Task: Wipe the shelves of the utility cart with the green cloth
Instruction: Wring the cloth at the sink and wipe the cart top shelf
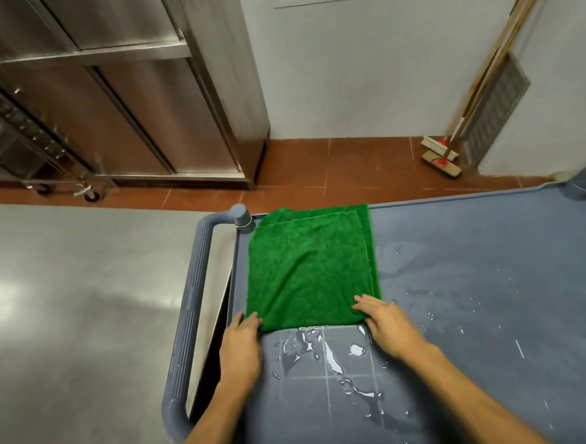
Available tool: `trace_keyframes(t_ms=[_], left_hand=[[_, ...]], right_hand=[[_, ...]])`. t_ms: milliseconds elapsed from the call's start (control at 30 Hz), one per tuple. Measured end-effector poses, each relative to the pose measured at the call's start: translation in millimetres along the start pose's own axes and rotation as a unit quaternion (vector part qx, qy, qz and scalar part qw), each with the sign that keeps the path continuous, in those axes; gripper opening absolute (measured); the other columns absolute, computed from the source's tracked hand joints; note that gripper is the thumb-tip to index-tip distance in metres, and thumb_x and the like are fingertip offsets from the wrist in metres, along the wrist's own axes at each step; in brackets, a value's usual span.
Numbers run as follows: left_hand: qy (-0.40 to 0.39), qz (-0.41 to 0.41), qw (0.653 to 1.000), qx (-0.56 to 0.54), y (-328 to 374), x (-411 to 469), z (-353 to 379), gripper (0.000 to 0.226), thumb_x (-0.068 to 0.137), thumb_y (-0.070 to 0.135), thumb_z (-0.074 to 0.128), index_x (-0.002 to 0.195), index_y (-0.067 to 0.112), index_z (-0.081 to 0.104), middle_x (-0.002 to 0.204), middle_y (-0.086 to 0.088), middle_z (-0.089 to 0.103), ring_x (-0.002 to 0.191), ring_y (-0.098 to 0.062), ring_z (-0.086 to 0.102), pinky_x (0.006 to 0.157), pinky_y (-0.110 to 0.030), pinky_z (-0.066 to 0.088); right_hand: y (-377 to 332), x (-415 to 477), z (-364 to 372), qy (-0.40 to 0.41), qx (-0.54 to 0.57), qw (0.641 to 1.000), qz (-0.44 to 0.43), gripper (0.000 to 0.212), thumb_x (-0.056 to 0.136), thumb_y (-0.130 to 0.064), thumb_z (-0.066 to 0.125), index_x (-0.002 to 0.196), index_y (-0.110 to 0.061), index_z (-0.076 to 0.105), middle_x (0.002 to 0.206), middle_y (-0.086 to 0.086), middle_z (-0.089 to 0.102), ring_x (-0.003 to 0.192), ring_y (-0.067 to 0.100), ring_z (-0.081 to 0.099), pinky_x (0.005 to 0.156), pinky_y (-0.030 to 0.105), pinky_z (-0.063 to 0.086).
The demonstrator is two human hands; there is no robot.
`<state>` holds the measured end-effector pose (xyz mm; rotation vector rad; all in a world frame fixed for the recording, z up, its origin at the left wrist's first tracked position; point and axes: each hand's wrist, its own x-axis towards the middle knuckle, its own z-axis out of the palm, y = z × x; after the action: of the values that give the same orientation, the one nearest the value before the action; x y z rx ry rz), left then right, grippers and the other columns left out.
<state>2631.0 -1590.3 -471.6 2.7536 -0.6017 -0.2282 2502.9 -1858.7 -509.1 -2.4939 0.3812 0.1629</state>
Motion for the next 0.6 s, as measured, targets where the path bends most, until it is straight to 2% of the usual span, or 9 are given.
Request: trace_keyframes(t_ms=[67, 100, 200, 333, 467, 600], left_hand=[[-0.008, 0.013, 1.0, 0.027, -3, 0, 0, 0.025, 0.066, -0.016, 0.07, 0.082, 0.004, 0.073, 0.089, -0.024, 0.071, 0.085, -0.04, 0.072, 0.06, -0.04, 0.059], [-0.016, 0.01, 0.999, 0.03, -6, 0, 0, 0.024, 0.068, -0.014, 0.069, 0.084, 0.005, 0.073, 0.091, -0.023, 0.071, 0.086, -0.04, 0.071, 0.062, -0.041, 0.059], [-0.023, -0.007, 0.999, 0.032, -16, -1, 1, 0.027, 0.079, -0.005, 0.057, 0.097, 0.008, 0.072, 0.106, -0.022, 0.071, 0.103, -0.042, 0.067, 0.082, -0.046, 0.057], [-0.049, -0.002, 0.997, 0.051, -29, -10, 3, 0.027, 0.076, 0.004, 0.049, 0.09, 0.018, 0.068, 0.101, -0.015, 0.072, 0.099, -0.04, 0.067, 0.078, -0.044, 0.057], [-0.044, 0.002, 0.997, 0.068, -29, -32, -1, 0.024, 0.076, 0.0, 0.053, 0.088, 0.017, 0.065, 0.108, -0.022, 0.072, 0.119, -0.038, 0.062, 0.077, -0.042, 0.056], [-0.045, 0.02, 0.996, 0.076, -31, -62, -3, 0.028, 0.081, 0.0, 0.049, 0.096, 0.017, 0.066, 0.118, -0.018, 0.07, 0.133, -0.035, 0.052, 0.092, -0.041, 0.049]], right_hand=[[2, -4, 2, 0.005, 0.007, 1.0, 0.003, 0.044, 0.091, 0.001, 0.049, 0.13, -0.013, 0.061, 0.147, 0.0, 0.048, 0.141, 0.019, 0.04, 0.117, 0.028, 0.026], [2, -6, 3, 0.007, 0.009, 1.0, 0.007, 0.042, 0.092, 0.0, 0.049, 0.13, -0.014, 0.061, 0.147, 0.0, 0.049, 0.14, 0.019, 0.04, 0.118, 0.028, 0.026], [-3, -15, 6, 0.007, 0.006, 1.0, 0.015, 0.04, 0.094, -0.003, 0.05, 0.13, -0.015, 0.061, 0.146, -0.001, 0.05, 0.14, 0.018, 0.041, 0.118, 0.03, 0.028], [-9, -30, 10, 0.013, 0.008, 1.0, 0.026, 0.039, 0.094, -0.005, 0.05, 0.129, -0.017, 0.062, 0.145, -0.003, 0.052, 0.139, 0.018, 0.042, 0.116, 0.033, 0.032], [-20, -53, 21, 0.02, 0.01, 0.999, 0.038, 0.038, 0.094, -0.004, 0.051, 0.128, -0.014, 0.063, 0.144, 0.001, 0.052, 0.139, 0.02, 0.042, 0.116, 0.026, 0.025], [-28, -78, 35, 0.028, 0.018, 0.998, 0.05, 0.038, 0.093, -0.003, 0.051, 0.128, -0.013, 0.063, 0.144, 0.002, 0.052, 0.139, 0.02, 0.042, 0.116, 0.025, 0.024]])
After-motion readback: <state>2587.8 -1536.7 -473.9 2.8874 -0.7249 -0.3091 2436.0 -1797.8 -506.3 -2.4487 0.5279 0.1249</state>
